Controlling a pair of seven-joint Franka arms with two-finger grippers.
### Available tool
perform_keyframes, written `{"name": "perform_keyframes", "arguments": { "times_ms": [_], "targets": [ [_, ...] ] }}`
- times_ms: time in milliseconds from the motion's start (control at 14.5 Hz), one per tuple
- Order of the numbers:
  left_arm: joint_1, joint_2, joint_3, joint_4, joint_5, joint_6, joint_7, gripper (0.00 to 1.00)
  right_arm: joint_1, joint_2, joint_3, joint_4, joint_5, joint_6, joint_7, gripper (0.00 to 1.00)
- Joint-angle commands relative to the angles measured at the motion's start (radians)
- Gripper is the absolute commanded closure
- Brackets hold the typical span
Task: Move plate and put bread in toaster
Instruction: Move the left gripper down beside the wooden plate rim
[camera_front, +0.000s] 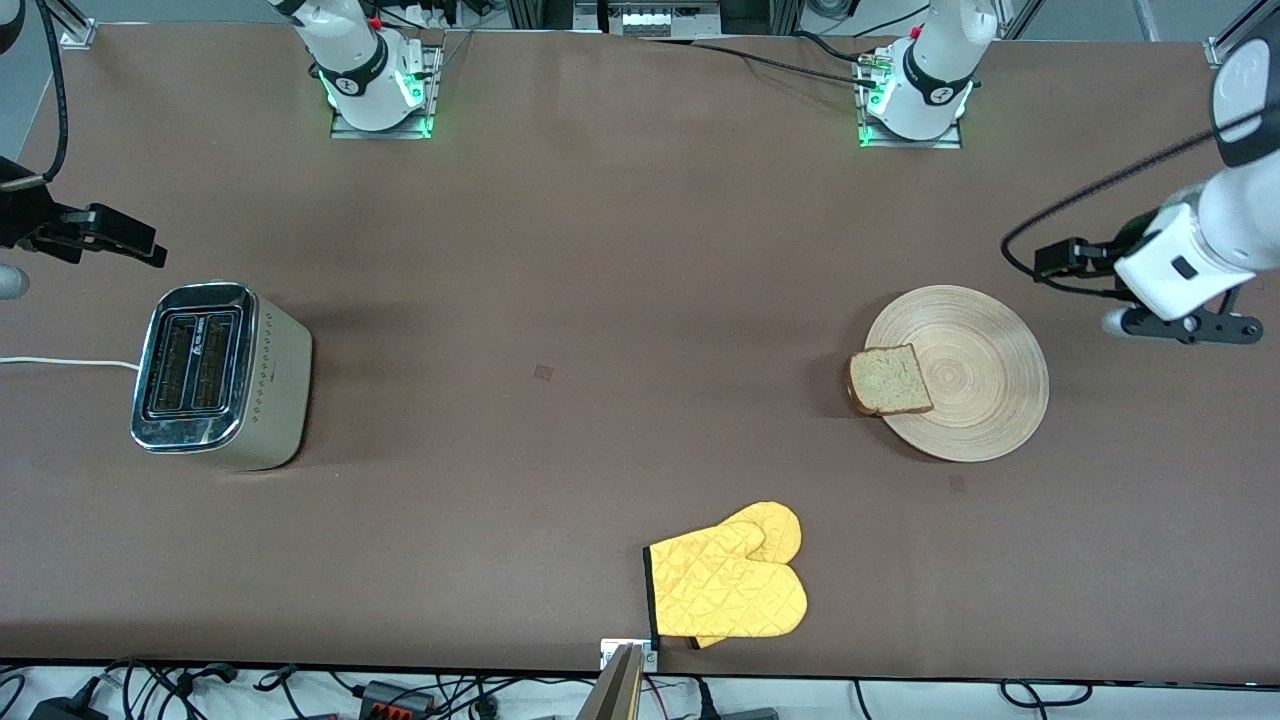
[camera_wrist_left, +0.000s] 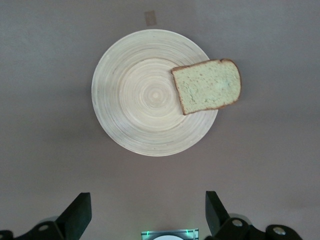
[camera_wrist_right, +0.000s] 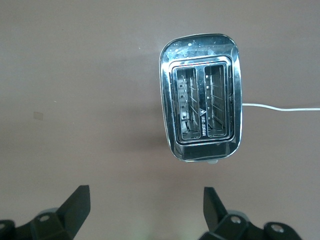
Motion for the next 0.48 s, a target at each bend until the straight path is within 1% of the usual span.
{"name": "perform_keyframes", "arguments": {
  "times_ms": [0,69,207,414],
  "targets": [
    [0.126,0.087,0.001,0.071,-0.08,-0.028,0.125,0.0,-0.018,-0.004,0.007,-0.003,0.017,-0.006,-0.008,0.0],
    [0.21,0.121,0.001,0.071,-0.162,-0.024,0.172,0.0,-0.018,-0.004,0.007,-0.003,0.017,-0.006,-0.008,0.0],
    [0.296,0.175,0.001,0.071,-0.232,-0.022,0.241,0.0,-0.018,-0.004,0.007,-0.003,0.017,-0.006,-0.008,0.0],
    [0.442,0.285,0.001,0.069,-0.35,-0.004,0.45,0.0,-0.018,-0.004,0.007,-0.003,0.017,-0.006,-0.008,0.0]
  ]
}}
